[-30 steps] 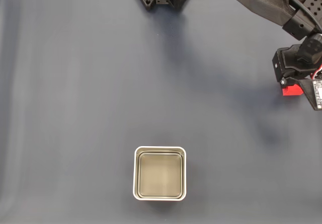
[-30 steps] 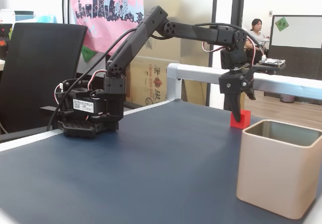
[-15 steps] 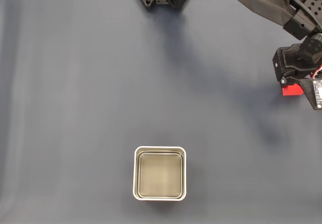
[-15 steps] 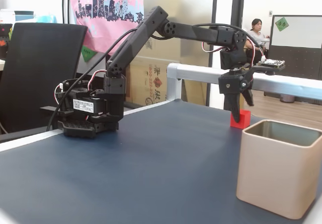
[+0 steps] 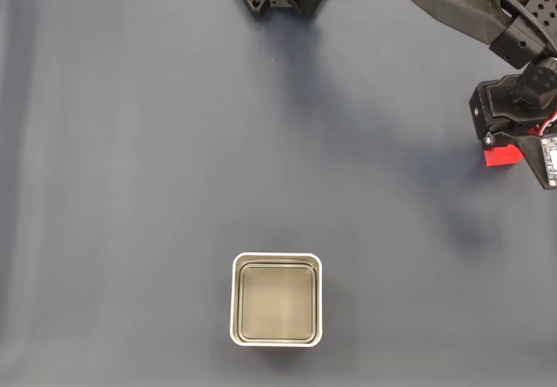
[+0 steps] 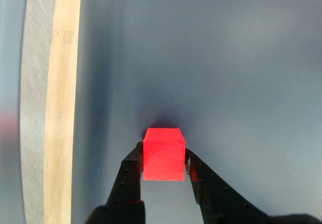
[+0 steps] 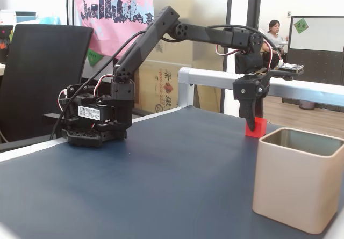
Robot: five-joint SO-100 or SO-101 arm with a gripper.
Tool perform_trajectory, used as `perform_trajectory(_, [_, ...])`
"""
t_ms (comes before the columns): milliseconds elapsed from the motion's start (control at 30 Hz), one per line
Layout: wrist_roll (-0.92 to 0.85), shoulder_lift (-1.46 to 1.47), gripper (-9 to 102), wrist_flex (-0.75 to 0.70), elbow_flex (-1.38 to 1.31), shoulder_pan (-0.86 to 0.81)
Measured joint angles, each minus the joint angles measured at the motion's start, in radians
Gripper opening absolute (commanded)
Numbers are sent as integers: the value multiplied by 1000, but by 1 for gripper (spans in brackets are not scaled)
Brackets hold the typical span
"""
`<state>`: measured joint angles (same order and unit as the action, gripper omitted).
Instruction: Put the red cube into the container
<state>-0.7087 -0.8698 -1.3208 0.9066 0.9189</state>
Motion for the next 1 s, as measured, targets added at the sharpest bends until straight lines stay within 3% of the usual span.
perform_trajectory(400, [-124,-69,2,-75,0,-57])
perform_trajectory(1000, [-640,-607,0,-74,127,-641])
